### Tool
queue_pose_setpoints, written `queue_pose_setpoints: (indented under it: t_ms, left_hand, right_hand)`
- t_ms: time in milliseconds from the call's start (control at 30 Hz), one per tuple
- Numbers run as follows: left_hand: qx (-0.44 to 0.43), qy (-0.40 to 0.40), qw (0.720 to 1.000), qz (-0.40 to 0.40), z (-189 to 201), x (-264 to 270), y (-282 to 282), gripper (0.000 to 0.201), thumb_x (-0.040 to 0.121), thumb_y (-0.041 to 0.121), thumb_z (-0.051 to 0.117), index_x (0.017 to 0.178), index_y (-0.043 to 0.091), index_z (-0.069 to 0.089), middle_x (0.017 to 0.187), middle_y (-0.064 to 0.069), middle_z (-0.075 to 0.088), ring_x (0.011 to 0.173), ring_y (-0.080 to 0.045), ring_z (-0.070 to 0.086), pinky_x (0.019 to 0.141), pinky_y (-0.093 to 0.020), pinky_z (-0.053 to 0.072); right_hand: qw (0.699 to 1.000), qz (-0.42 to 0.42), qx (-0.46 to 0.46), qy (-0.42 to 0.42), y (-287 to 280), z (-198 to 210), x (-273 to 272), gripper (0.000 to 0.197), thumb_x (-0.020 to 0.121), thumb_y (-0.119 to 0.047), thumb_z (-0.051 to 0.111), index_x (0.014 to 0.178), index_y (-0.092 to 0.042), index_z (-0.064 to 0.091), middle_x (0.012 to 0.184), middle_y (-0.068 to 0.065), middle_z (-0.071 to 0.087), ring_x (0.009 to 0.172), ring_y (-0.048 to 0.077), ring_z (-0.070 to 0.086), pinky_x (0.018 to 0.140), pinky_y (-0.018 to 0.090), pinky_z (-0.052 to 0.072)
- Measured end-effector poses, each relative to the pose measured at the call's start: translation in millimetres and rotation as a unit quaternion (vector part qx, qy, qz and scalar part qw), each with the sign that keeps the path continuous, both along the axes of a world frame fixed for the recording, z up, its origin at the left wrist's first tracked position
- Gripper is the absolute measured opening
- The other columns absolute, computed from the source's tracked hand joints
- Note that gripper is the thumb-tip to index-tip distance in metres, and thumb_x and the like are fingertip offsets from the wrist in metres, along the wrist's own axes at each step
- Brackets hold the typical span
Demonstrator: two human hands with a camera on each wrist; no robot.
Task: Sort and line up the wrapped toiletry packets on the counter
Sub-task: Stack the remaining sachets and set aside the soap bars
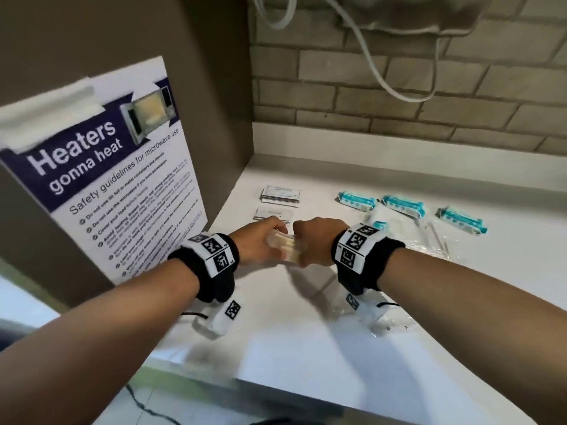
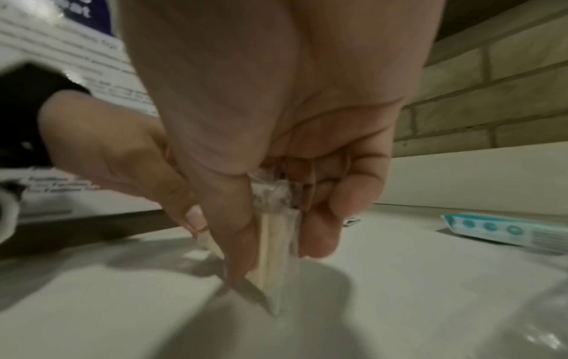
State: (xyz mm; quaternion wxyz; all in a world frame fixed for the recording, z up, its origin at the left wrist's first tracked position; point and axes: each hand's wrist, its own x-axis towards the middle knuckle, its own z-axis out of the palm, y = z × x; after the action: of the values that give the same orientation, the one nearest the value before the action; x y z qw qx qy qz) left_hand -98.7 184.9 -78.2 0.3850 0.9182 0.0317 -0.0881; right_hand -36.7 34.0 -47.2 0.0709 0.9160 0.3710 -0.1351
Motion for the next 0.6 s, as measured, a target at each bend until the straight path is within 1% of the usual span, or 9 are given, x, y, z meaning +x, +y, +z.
queue_pose_setpoints:
  t_ms: [33,100,167,233,333,400,467,533,600]
  left_hand:
    - [0.042,0.005,0.999,-0.004,-2.2,-1.9,2.2,0.045,0.081,0.017,0.074,0.119,0.015,0.05,0.111,-0.006,0.063,0.096,-0.023,0.059,0.083,-0.033,0.049]
    - [0.121,0.018,0.992,-0.009,-4.2,-4.2,2.6,0.048,0.077,0.024,0.075,0.119,0.015,0.052,0.113,-0.003,0.063,0.1,-0.024,0.06,0.086,-0.031,0.048]
    - [0.162,0.025,0.986,-0.003,-6.4,-7.7,2.7,0.054,0.076,0.029,0.075,0.122,0.016,0.049,0.114,-0.002,0.061,0.1,-0.024,0.06,0.086,-0.031,0.049]
    - [0.167,0.016,0.986,-0.001,-9.0,-8.8,1.8,0.053,0.078,0.025,0.071,0.125,0.017,0.046,0.118,-0.004,0.058,0.1,-0.025,0.06,0.087,-0.034,0.05]
    - [0.186,0.026,0.982,-0.018,-12.2,-5.7,-5.2,0.047,0.085,0.015,0.06,0.129,0.015,0.042,0.125,-0.009,0.05,0.105,-0.027,0.057,0.087,-0.034,0.047]
    - [0.188,0.033,0.981,-0.021,-12.7,-3.8,-11.5,0.044,0.086,0.01,0.054,0.128,0.014,0.041,0.125,-0.01,0.046,0.104,-0.03,0.057,0.087,-0.038,0.047]
    - [0.181,0.024,0.983,-0.02,-11.2,-3.0,-13.6,0.047,0.086,0.013,0.057,0.129,0.014,0.038,0.124,-0.009,0.042,0.099,-0.031,0.058,0.083,-0.038,0.047]
    - [0.169,0.016,0.985,-0.024,-9.6,-2.7,-12.1,0.053,0.085,0.021,0.062,0.13,0.016,0.035,0.123,-0.007,0.038,0.091,-0.03,0.059,0.076,-0.034,0.045]
    - [0.173,0.029,0.984,-0.029,-9.9,-3.0,-12.1,0.057,0.084,0.027,0.063,0.131,0.02,0.033,0.121,-0.005,0.035,0.085,-0.029,0.058,0.075,-0.035,0.046]
  right_hand:
    - [1.0,0.01,-0.01,-0.005,3.8,-4.7,-2.6,0.044,0.077,-0.038,0.071,0.112,-0.018,0.052,0.093,0.004,0.06,0.078,0.025,0.054,0.066,0.031,0.041]
    - [1.0,0.02,-0.018,-0.004,6.5,-14.2,-4.7,0.048,0.079,-0.04,0.069,0.115,-0.015,0.049,0.103,0.006,0.061,0.088,0.028,0.06,0.069,0.032,0.044]
    - [1.0,0.022,-0.021,0.01,8.0,-20.8,-5.4,0.055,0.081,-0.041,0.068,0.122,-0.013,0.046,0.111,0.009,0.058,0.099,0.03,0.061,0.074,0.033,0.045]
    - [1.0,0.01,-0.009,0.028,9.0,-23.9,-4.1,0.054,0.083,-0.038,0.067,0.124,-0.01,0.046,0.113,0.011,0.058,0.1,0.03,0.061,0.072,0.031,0.042]
    - [0.999,0.0,0.009,0.032,11.1,-26.7,-3.9,0.045,0.084,-0.031,0.067,0.118,-0.008,0.051,0.113,0.012,0.059,0.094,0.029,0.059,0.072,0.03,0.04]
    - [0.999,-0.008,0.023,0.025,11.6,-26.4,-3.5,0.043,0.083,-0.028,0.068,0.118,-0.008,0.051,0.114,0.011,0.058,0.1,0.029,0.06,0.074,0.03,0.041]
    - [0.999,-0.024,0.042,0.025,12.0,-25.4,-2.0,0.046,0.081,-0.025,0.069,0.119,-0.008,0.05,0.115,0.011,0.057,0.103,0.03,0.06,0.075,0.031,0.042]
    - [0.998,-0.032,0.055,0.027,12.1,-24.7,-1.5,0.053,0.08,-0.026,0.071,0.123,-0.008,0.047,0.118,0.012,0.055,0.105,0.031,0.059,0.077,0.033,0.044]
    - [0.997,-0.035,0.048,0.042,11.9,-25.6,-3.5,0.061,0.079,-0.026,0.073,0.13,-0.009,0.043,0.122,0.011,0.051,0.108,0.031,0.059,0.081,0.034,0.045]
